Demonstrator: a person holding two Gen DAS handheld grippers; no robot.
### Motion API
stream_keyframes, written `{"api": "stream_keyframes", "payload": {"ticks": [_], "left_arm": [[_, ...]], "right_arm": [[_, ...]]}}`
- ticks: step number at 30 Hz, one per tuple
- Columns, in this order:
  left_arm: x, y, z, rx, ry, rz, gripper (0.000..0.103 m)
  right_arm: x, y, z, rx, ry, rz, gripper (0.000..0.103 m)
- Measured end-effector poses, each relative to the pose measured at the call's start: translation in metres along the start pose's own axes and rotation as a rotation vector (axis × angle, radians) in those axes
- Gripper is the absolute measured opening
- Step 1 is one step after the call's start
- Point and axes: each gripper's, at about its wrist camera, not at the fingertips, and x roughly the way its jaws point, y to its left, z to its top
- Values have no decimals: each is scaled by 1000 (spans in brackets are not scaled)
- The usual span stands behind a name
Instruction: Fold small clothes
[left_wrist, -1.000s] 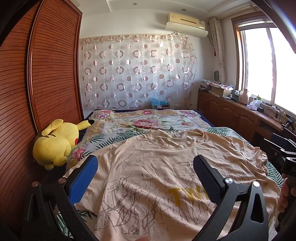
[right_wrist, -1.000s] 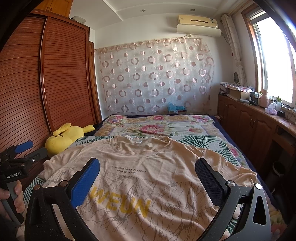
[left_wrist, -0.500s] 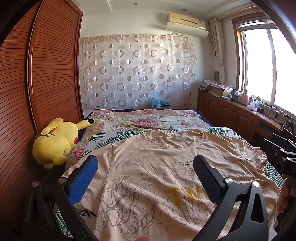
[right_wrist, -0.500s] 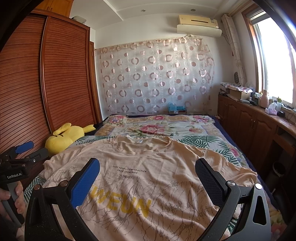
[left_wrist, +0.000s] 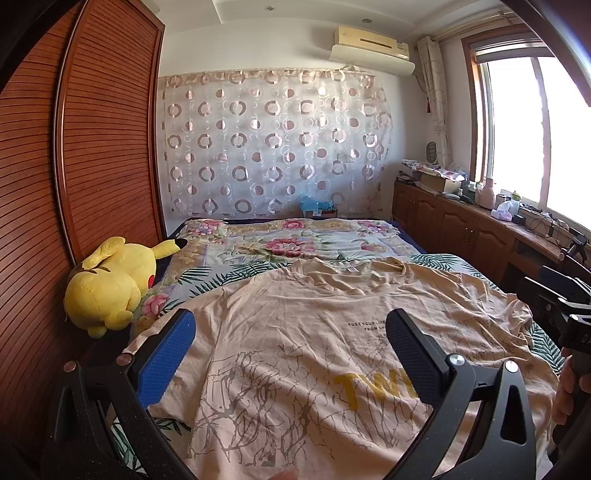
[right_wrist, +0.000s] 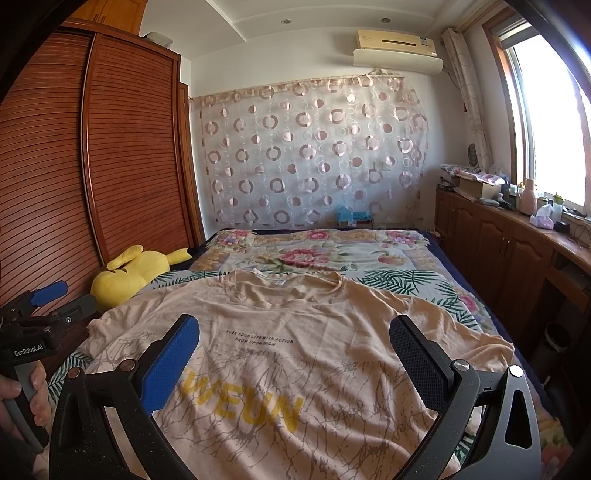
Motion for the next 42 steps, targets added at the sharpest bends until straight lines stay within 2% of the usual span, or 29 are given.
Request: {"api": "stream_keyframes", "payload": {"ticks": [9,15,22,32,37,42], "left_arm": [[0,0,0,-3,2,-6,103],[5,3,-5,-16,34,-11,103],[13,17,-13,-10,70,19,103],[29,72,-31,-42,143,63,103],[38,106,-42,-55,188,105,103],[47,137,-49,-69,228,106,103]], "right_arm": [[-1,2,0,-3,-2,5,103],[7,1,-5,-2,22,43,103],[17,2,-7,-19,47,78,103],[40,10,-8,-42,95,163,103],[55,20,-7,-97,141,212,103],[70,35,-5,-151,198,288,102]]}}
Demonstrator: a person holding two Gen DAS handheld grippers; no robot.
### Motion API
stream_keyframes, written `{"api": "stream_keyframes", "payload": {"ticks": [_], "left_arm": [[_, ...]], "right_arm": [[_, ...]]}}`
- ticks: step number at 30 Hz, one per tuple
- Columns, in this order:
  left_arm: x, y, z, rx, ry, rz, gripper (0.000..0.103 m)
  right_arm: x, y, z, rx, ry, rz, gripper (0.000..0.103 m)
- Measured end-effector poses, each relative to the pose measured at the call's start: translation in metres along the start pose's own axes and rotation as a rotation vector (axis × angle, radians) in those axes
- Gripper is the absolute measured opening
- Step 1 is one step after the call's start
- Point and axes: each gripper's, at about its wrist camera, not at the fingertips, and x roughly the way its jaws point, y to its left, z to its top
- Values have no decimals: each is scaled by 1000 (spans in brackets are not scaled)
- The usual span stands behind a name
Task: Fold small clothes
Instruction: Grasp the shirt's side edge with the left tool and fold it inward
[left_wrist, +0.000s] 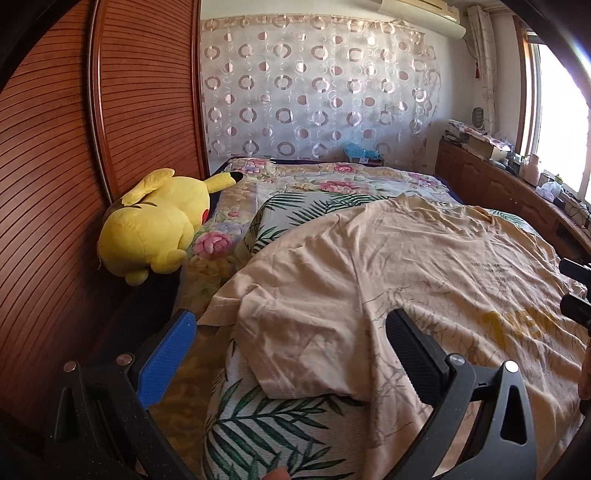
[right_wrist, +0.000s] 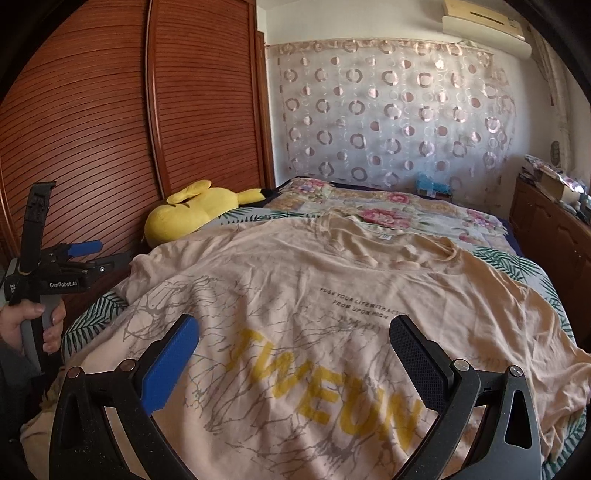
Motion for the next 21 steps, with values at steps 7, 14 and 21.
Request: {"api": "stream_keyframes", "payload": {"ticks": [7,14,21], "left_arm": [[24,33,4,-5,77,2,87],[52,56,8,-17,173,-44,66],[72,69,12,-55,225,-96,62]], "right_arm": [[23,7,13,-41,82,121,102],[33,6,24,-70,125,195,102],[34,8,19,-104,128,221,102]]}}
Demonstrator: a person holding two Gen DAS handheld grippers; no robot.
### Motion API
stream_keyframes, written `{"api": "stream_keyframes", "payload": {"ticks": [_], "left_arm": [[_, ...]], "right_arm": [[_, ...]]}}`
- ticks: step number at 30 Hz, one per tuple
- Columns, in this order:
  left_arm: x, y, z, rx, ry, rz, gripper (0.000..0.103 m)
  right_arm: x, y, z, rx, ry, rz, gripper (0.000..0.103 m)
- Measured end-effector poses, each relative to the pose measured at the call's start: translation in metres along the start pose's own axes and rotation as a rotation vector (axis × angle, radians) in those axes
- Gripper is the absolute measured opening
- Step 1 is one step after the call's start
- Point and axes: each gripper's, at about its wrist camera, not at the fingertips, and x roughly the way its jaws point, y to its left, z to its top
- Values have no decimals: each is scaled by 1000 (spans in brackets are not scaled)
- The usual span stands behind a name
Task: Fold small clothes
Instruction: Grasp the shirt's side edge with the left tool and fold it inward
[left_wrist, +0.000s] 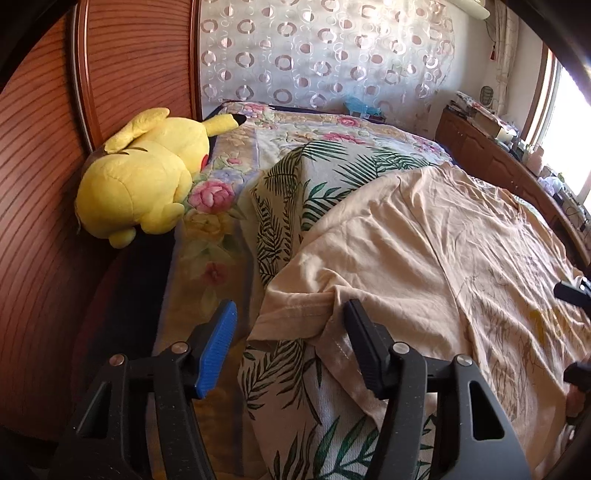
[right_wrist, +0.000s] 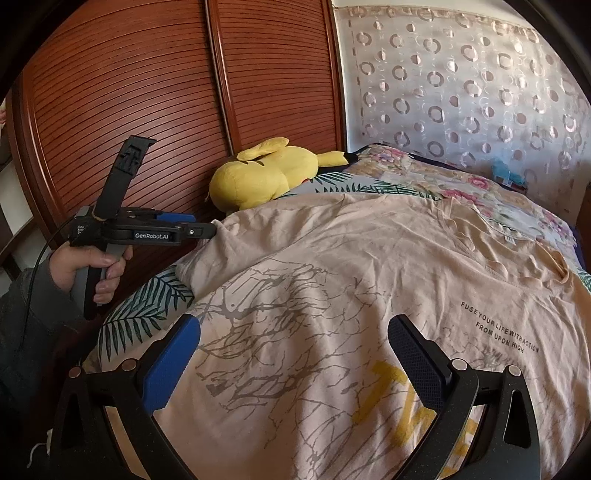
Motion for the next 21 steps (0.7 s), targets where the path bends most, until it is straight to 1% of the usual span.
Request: {"api": "stream_keyframes", "payload": {"ticks": [1,3,5,6,8,10,11,14,17,21], "left_arm": [[3,2,0,-10,11,-9,61],[7,2,0,-18,24,-33,54],[8,0,0,-11,27,-60,40],[7,-2,-1,-6,23,-67,35],[4,-7,-1,19,16,-74,17],[1,-13,1,50,8,-59,9],[-1,-16,2,63,0,-51,7],[-17,-28,7,103,-40,-53,6],[-35,-46,16,140,-84,-84,6],[-54,-85,30,216,-125,-143,7]], "right_arm": [[-1,-1,-2,0,1,0,102],[-7,-7,-6,3,3,0,102],[-10,-8,-9,9,1,-3,102],[-10,-9,-10,12,-2,-4,102],[-16,-12,-11,26,-7,-5,102],[-20,-15,-13,39,-16,-7,102],[-26,-19,-15,48,-22,-10,102],[-27,-20,-15,64,-33,-19,102],[-31,-23,-19,81,-53,-38,102],[-38,-24,-17,100,-80,-70,102]]}}
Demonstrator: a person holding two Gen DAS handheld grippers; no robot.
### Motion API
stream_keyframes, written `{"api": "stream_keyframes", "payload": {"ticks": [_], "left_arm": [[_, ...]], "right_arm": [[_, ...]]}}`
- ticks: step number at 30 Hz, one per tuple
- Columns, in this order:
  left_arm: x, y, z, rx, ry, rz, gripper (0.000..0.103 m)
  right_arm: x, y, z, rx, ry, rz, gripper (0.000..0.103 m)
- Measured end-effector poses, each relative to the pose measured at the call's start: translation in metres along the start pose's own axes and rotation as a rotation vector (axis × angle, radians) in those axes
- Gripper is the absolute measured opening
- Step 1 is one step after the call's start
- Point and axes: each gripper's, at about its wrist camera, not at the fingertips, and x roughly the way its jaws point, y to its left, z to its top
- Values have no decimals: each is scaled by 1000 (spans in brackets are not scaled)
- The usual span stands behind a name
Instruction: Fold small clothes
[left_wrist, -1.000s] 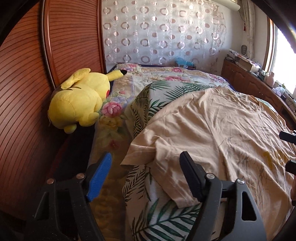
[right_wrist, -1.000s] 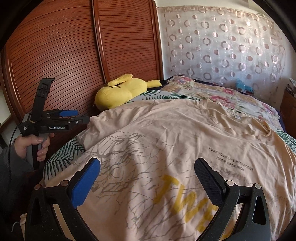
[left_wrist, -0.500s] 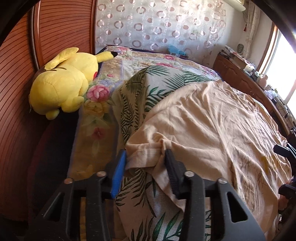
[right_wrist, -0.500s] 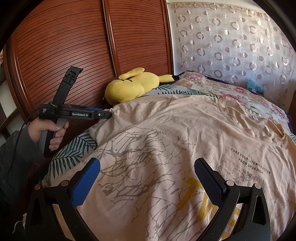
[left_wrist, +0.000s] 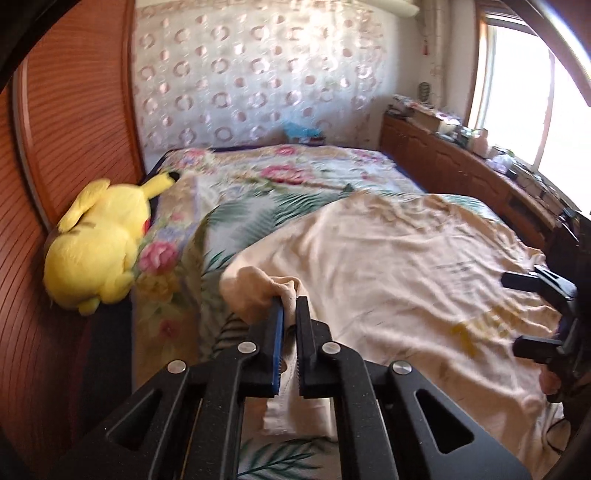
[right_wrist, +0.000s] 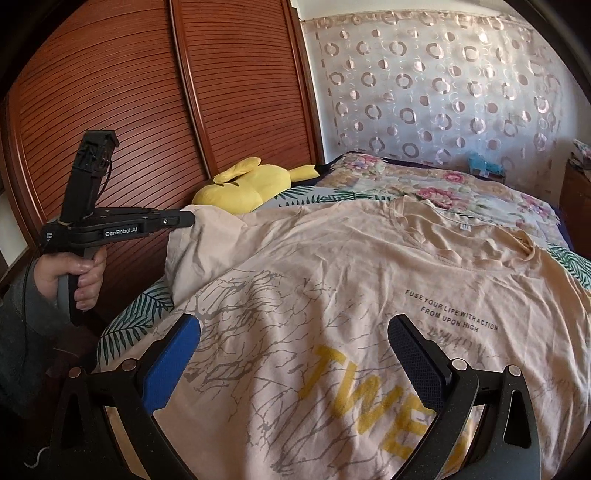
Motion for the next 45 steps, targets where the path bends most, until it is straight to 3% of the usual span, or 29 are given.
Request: {"api": "stream_keyframes", "payload": {"ticks": [5,9,14,17,18,20,22,25,31,41,45], "left_arm": [[4,-41,22,70,-11,-65,7],[11,-67,26,107,1,-68,7],[3,-71,22,95,-15,-61,41],[-4,-65,18,78,-31,-40,51],[-6,-61,15,71,-35,-26,55],[-11,-54,10,55,-46,-17,74],[-14,-44,3,27,-50,-11,82],[-18,-29,-8,-4,-52,27,82],[-28,-5,-33,-74,-80,83,82],[-38,6,-53,-95,-122,121,82],[-38,3,-57,-90,-123,113,82]], "right_arm": [[-9,-4,2,17,-20,-37,102],[-19,-13,-4,47,-24,-55,102],[-18,-18,-4,75,-11,-51,102],[-15,-16,0,85,-4,-41,102],[-14,-15,1,84,-1,-37,100],[-12,-15,5,74,7,-22,97],[-6,-11,12,51,15,-10,92],[6,-6,24,10,34,3,81],[43,17,50,-91,72,69,43],[138,50,66,-148,211,180,39],[168,50,63,-177,274,121,20]]}}
